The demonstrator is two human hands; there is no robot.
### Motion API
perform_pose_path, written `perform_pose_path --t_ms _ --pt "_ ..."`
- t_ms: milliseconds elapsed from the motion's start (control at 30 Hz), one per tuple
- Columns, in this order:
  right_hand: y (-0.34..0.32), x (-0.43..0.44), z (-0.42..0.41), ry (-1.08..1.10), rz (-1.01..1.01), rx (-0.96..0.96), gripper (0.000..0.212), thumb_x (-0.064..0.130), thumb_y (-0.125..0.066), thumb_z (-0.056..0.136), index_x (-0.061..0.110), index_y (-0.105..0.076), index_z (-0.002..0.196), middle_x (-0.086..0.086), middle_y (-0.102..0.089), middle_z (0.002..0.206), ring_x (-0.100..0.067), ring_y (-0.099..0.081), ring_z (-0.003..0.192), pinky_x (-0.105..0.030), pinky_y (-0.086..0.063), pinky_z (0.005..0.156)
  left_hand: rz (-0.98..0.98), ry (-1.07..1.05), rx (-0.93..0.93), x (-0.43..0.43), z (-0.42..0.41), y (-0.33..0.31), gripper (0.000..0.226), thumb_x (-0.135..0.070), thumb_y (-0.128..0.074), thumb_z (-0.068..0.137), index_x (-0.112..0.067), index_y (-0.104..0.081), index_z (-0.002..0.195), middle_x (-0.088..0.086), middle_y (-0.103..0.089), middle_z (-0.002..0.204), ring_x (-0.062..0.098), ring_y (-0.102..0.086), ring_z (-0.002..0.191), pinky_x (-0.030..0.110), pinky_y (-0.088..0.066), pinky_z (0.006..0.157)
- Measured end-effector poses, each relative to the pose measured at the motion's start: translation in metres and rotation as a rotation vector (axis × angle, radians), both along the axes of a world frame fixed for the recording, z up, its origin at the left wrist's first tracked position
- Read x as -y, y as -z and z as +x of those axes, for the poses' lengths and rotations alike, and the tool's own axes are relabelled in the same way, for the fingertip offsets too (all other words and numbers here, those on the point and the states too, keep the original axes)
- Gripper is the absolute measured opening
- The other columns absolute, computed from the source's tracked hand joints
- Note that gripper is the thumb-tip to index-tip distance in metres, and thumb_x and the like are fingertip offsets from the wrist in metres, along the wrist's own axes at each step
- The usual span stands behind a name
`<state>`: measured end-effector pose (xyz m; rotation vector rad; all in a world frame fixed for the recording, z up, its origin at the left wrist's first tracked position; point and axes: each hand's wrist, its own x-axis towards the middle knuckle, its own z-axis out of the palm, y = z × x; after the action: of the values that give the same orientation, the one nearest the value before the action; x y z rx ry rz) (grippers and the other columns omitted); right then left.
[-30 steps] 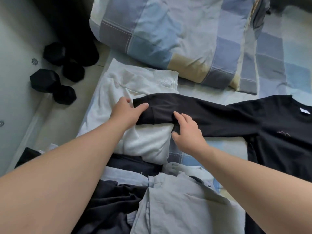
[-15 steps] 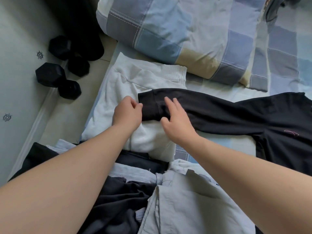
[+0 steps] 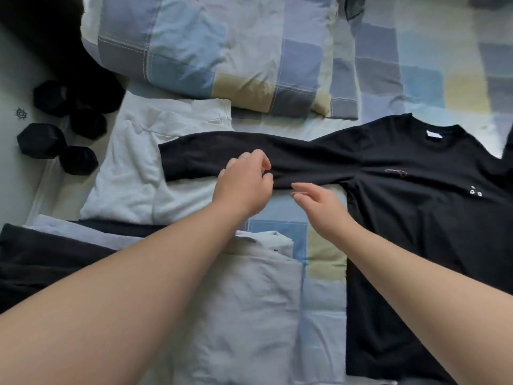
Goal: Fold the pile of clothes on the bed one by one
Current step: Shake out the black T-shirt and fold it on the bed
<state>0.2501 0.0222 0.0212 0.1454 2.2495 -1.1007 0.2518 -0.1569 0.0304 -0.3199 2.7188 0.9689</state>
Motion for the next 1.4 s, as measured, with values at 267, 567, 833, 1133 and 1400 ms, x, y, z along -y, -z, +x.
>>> perform_pose_path --t_ms 267,567,833,1133,1400 --pt "0.017 -0.24 0.084 0.074 0.266 0.092 0.041 0.03 -0.05 0.099 0.032 -0.054 0.14 0.011 -0.063 0.131 -0.014 -0.059 0.11 -0.03 -0.048 0.089 0.085 0.198 0.16 -0.202 0.071 0.026 0.02 -0.029 -0.056 0.095 -0.025 -0.057 0.114 -0.003 -0.061 0.12 0.023 -0.057 0.111 0.043 -0.048 0.096" --pt "0.101 -0.418 0.226 -0.346 0.461 0.335 0.071 0.039 -0.066 0.086 0.031 -0.036 0.15 0.007 -0.038 0.155 -0.021 -0.045 0.134 -0.039 -0.043 0.105 -0.206 0.601 0.493 -0.336 0.246 0.129 0.046 -0.035 -0.065 0.088 -0.027 -0.047 0.13 0.0 -0.048 0.128 0.025 -0.045 0.115 0.041 -0.046 0.095" --pt "0.147 -0.466 0.279 -0.42 0.643 -0.151 0.041 0.026 -0.071 0.082 0.022 -0.06 0.121 -0.003 -0.051 0.133 -0.029 -0.049 0.115 -0.04 -0.042 0.085 -0.378 0.623 0.201 -0.354 0.277 0.161 0.016 -0.03 -0.056 0.094 -0.029 -0.054 0.109 -0.004 -0.055 0.109 0.026 -0.048 0.099 0.035 -0.029 0.075" --pt "0.134 -0.481 0.277 -0.497 0.567 -0.246 0.004 0.015 -0.059 0.09 0.019 -0.06 0.092 0.0 -0.056 0.088 -0.028 -0.057 0.082 -0.041 -0.043 0.075 -0.438 0.634 0.176 -0.348 0.293 0.14 0.015 -0.012 -0.056 0.088 -0.023 -0.048 0.094 -0.001 -0.056 0.094 0.029 -0.054 0.089 0.035 -0.032 0.067" --pt "0.111 -0.476 0.275 -0.603 0.584 0.038 0.014 0.029 -0.051 0.098 0.026 -0.061 0.108 0.005 -0.057 0.103 -0.022 -0.058 0.1 -0.035 -0.041 0.083 -0.534 0.637 0.491 -0.361 0.304 0.124 0.011 -0.019 -0.05 0.096 -0.025 -0.042 0.096 -0.003 -0.056 0.109 0.025 -0.052 0.102 0.034 -0.033 0.076"
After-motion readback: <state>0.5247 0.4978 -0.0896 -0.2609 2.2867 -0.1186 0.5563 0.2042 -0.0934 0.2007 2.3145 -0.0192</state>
